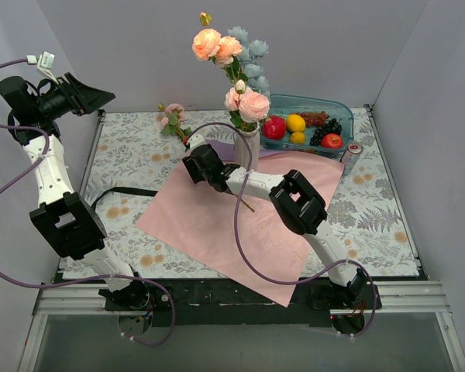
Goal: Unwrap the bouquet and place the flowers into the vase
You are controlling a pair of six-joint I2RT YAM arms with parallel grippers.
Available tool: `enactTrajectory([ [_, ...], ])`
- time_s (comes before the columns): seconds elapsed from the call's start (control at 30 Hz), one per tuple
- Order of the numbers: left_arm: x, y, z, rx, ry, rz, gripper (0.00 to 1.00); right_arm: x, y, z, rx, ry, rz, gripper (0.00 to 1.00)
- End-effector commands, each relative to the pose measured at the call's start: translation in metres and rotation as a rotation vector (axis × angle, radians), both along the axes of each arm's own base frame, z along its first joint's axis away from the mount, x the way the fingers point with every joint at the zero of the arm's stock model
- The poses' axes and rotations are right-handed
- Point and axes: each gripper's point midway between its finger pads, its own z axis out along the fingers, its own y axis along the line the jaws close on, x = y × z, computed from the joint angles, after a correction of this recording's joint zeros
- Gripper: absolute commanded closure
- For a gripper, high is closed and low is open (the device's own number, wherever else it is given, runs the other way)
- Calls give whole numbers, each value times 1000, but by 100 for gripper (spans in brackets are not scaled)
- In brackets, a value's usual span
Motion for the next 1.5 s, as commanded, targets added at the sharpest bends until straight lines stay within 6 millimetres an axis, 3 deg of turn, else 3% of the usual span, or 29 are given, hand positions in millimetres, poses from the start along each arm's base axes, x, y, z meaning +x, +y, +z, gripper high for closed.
enactTrajectory([
  [0.0, -15, -9, 14, 33, -47, -19, 2, 12, 2, 5, 112, 41, -65, 32],
  [0.5, -16, -8, 12, 39, -52, -16, 2, -5, -2, -25, 186, 201, -80, 42],
  [0.7, -16, -8, 7, 38, -45, -13, 2, -15, 1, -18, 131, 112, -57, 41],
  [0.9, -16, -7, 8, 39, -48, -10, 2, -31, 5, -24, 111, 95, -40, 40],
  [1.23, -17, -8, 6, 38, -45, -19, 2, -19, -9, 5, 133, -30, -141, 34],
  [1.4, -18, -8, 4, 38, -43, -23, 2, -15, -21, 15, 148, -78, -197, 34],
  [1.47, -18, -8, 3, 38, -43, -24, 2, -20, -29, 10, 138, -85, -200, 34],
])
